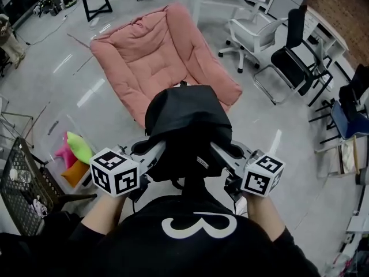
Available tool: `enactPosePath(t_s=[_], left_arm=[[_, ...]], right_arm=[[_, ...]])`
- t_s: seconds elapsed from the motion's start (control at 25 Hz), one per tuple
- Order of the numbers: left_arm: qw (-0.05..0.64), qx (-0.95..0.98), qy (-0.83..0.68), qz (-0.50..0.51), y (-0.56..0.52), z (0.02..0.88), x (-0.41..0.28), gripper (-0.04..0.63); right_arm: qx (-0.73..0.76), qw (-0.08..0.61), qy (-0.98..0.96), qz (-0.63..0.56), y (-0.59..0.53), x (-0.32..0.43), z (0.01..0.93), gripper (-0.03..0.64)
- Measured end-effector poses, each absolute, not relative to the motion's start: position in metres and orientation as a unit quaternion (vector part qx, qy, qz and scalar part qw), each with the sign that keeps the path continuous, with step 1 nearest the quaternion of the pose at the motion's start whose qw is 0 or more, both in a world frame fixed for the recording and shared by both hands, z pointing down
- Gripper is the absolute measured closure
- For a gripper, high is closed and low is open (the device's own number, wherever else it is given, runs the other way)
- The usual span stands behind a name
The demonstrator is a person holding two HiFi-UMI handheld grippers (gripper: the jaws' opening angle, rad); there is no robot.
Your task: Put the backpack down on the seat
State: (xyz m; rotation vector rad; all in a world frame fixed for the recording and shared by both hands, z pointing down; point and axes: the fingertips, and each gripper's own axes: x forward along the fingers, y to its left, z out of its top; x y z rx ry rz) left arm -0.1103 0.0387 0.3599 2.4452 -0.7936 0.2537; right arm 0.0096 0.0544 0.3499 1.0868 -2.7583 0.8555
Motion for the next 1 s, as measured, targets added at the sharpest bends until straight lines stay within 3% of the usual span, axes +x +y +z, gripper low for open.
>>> enactPosePath(t_s=[1.0], left_arm=[[0.318,0.859,-0.385,0.111,-0.189,0.37,-0.069,0.58]], right_arm=[[0.249,0.011,-0.918,0.307,-0.198,0.055,0.355,0.583]])
